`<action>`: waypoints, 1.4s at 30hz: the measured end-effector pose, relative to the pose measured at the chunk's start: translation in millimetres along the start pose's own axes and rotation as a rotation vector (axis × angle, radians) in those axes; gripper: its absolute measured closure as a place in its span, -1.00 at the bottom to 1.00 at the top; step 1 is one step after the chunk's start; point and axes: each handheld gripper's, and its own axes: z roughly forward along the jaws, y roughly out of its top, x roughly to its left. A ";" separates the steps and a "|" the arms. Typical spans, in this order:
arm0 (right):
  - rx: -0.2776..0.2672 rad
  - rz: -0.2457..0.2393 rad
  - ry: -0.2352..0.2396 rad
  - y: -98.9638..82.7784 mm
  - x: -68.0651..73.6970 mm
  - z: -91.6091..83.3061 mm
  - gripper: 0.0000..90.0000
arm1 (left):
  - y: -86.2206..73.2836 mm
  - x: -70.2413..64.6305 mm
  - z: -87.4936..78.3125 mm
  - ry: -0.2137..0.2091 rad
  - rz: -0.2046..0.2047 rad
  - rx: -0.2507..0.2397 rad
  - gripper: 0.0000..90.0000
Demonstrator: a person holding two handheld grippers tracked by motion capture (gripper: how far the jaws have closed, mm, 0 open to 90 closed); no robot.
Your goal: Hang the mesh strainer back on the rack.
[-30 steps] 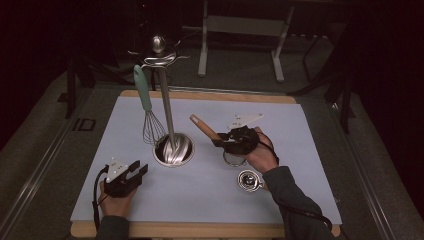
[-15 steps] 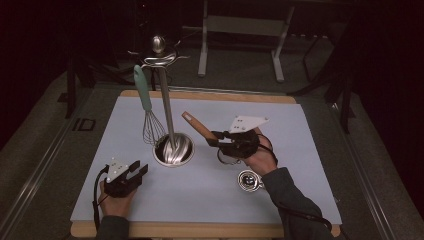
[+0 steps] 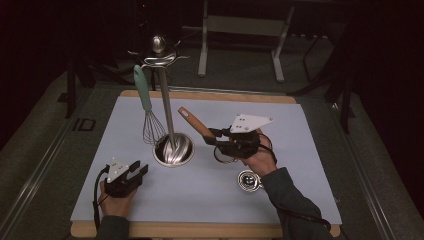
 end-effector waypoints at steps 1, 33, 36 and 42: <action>-0.004 0.002 0.001 0.7 0.9 -0.1 0.57 | 0.0 -0.1 0.0 0.000 -0.001 -0.001 0.39; -0.117 -0.021 0.007 27.3 5.6 -9.6 0.57 | 0.0 -0.7 0.2 0.002 0.002 0.001 0.39; -0.131 -0.016 0.007 30.5 5.5 -10.0 0.57 | 0.0 -0.6 0.2 0.001 0.003 0.002 0.39; -0.173 -0.006 0.007 35.7 5.2 -11.2 0.57 | 0.1 -0.9 0.4 0.001 0.006 0.003 0.39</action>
